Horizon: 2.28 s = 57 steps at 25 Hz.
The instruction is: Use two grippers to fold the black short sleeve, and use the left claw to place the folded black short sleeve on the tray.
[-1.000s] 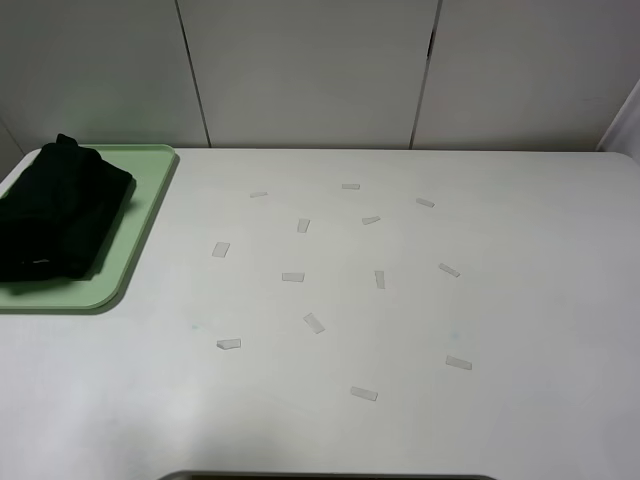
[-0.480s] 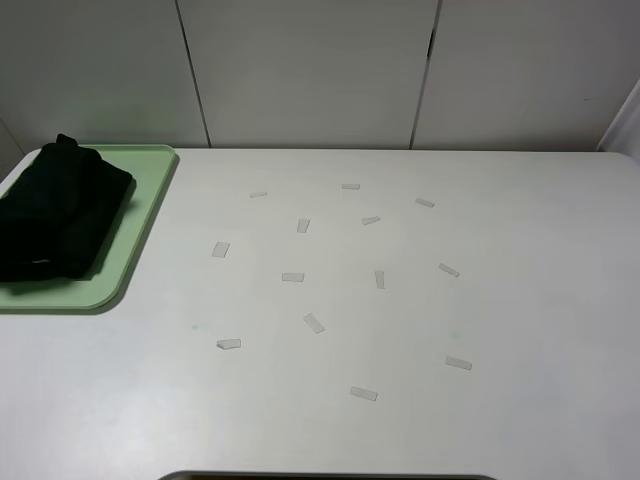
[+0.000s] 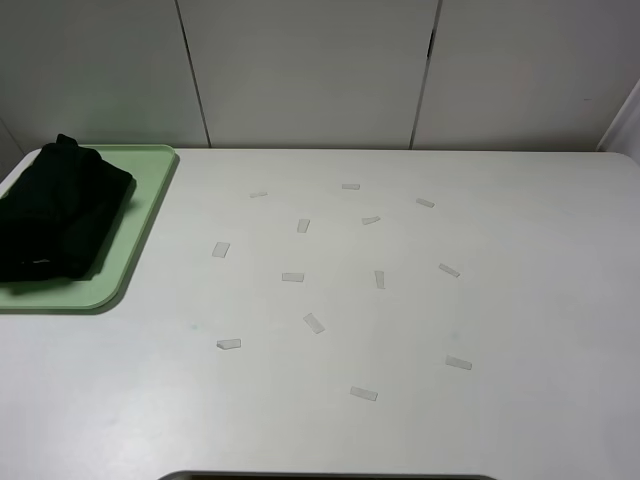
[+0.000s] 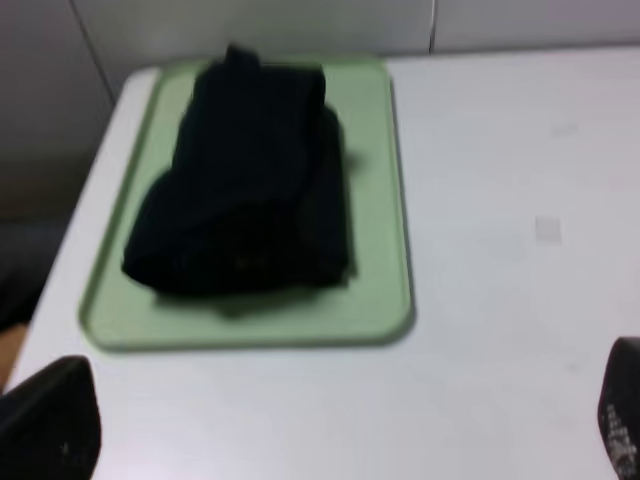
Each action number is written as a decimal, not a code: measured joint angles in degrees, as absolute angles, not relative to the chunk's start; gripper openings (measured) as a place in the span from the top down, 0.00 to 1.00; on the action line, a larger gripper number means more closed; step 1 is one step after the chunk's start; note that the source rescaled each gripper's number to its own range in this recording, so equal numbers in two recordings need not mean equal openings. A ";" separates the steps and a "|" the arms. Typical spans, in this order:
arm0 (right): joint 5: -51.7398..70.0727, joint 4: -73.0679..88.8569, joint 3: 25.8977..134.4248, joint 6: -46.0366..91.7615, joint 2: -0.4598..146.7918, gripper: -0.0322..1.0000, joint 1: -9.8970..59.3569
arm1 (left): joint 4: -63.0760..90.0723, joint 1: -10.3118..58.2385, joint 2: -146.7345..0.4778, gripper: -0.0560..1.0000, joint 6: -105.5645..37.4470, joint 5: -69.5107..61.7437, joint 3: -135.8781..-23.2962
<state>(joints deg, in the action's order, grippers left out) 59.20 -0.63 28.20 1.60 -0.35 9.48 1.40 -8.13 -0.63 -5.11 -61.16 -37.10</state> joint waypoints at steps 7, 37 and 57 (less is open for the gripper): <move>59.20 -0.63 28.20 1.60 -0.35 0.00 9.48 | 1.16 -8.13 0.26 0.00 -3.41 -63.63 -29.87; 59.20 -0.63 28.20 1.60 -0.35 0.00 9.48 | 0.65 3.82 0.26 0.01 -1.49 -60.96 -27.79; 59.20 -0.63 28.20 1.60 -0.35 0.00 9.48 | -0.30 3.88 0.26 0.01 0.00 -60.96 -27.79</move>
